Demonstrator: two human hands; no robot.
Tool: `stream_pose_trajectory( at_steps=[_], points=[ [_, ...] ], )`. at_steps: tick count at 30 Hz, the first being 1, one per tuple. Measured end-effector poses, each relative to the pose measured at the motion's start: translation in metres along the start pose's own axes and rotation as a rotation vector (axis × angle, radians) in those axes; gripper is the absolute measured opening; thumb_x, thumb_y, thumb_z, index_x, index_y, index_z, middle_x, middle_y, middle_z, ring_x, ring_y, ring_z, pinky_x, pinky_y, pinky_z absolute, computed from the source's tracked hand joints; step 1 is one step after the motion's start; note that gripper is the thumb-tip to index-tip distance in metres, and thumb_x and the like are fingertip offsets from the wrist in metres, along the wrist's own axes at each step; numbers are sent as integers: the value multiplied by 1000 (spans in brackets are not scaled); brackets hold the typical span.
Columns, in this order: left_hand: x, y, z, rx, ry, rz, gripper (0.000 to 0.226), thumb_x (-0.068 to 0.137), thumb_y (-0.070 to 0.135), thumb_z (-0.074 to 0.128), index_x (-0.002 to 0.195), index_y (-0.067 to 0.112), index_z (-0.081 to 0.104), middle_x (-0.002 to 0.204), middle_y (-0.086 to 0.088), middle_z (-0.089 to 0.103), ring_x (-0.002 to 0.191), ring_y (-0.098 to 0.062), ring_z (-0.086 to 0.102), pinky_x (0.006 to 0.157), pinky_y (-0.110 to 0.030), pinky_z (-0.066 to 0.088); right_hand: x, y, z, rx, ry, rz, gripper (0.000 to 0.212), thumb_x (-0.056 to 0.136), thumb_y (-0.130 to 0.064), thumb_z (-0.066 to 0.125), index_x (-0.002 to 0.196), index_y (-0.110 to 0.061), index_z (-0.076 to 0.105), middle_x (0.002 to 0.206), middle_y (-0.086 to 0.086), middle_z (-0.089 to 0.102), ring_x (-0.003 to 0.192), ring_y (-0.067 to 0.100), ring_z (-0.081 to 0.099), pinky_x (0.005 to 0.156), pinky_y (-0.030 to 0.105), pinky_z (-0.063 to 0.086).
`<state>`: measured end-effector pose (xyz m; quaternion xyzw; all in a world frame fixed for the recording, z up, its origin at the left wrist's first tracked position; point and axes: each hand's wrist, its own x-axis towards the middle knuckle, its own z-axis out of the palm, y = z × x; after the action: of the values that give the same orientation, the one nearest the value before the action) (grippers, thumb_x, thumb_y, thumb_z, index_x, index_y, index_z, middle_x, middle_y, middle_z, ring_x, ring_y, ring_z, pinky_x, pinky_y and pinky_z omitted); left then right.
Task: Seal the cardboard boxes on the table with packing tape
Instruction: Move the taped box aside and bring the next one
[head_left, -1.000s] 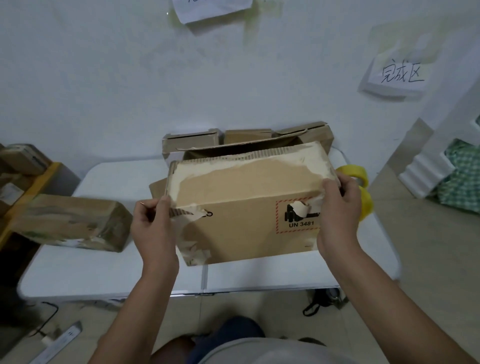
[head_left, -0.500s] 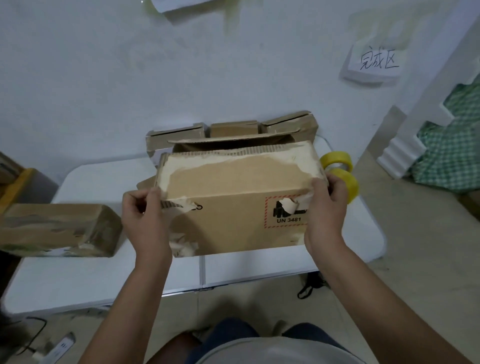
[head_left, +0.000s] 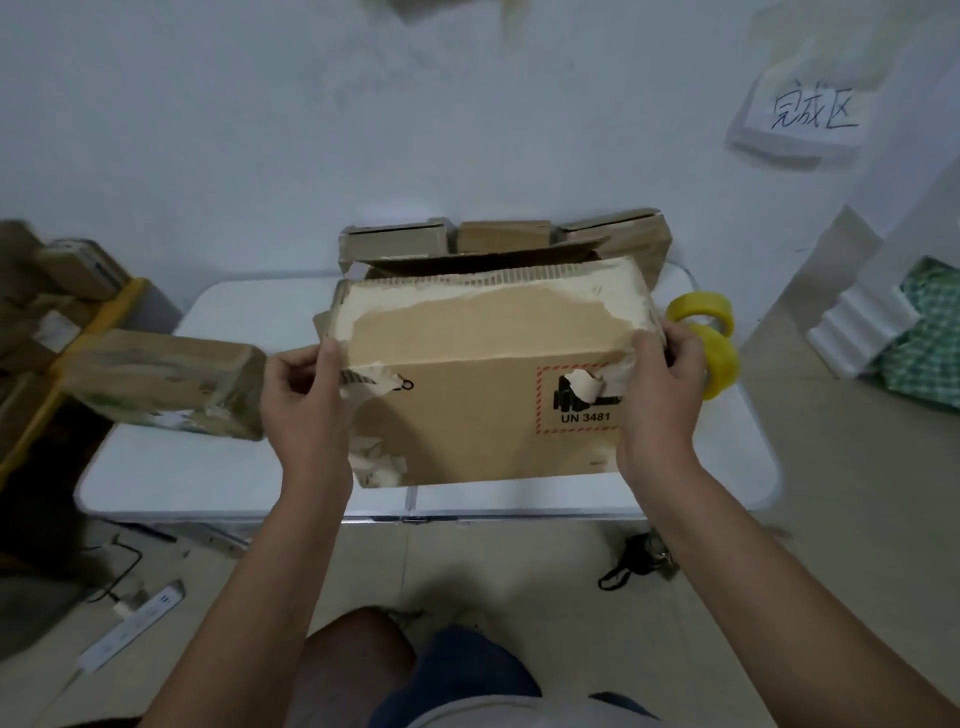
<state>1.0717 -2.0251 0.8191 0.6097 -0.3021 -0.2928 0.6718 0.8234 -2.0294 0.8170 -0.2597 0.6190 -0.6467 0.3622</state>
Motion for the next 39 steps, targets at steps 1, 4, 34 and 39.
stream_pose_trajectory(
  at_steps=[1, 4, 34, 39],
  points=[
    [-11, -2, -7, 13, -2, 3, 13, 92, 29, 70, 87, 22, 60, 86, 8, 63, 79, -4, 59, 75, -19, 52, -4, 4, -11, -5, -12, -1, 30, 70, -47, 55, 99, -41, 58, 121, 0, 59, 104, 14, 62, 94, 43, 52],
    [-39, -19, -24, 86, -15, -7, 14, 92, 29, 70, 85, 21, 61, 87, 2, 65, 81, -9, 59, 75, -25, 51, -11, 24, -38, -19, -36, -9, 23, 76, -42, 57, 98, -42, 57, 122, 2, 57, 105, 13, 60, 94, 39, 51],
    [125, -131, -16, 861, -362, 294, 22, 96, 10, 58, 118, 7, 58, 118, -7, 56, 106, -23, 53, 88, -34, 45, 49, 151, 31, -655, -214, 176, 59, 87, -30, 68, 138, -10, 45, 131, 13, 53, 111, 30, 56, 89, 44, 51],
    [228, -155, 43, 1198, -769, 311, 43, 99, 15, 50, 141, 19, 50, 156, -7, 35, 143, -33, 29, 114, -51, 25, 45, 151, 39, -723, -115, 179, 55, 85, -35, 65, 134, -14, 50, 129, 10, 54, 115, 30, 55, 96, 51, 48]
  ],
)
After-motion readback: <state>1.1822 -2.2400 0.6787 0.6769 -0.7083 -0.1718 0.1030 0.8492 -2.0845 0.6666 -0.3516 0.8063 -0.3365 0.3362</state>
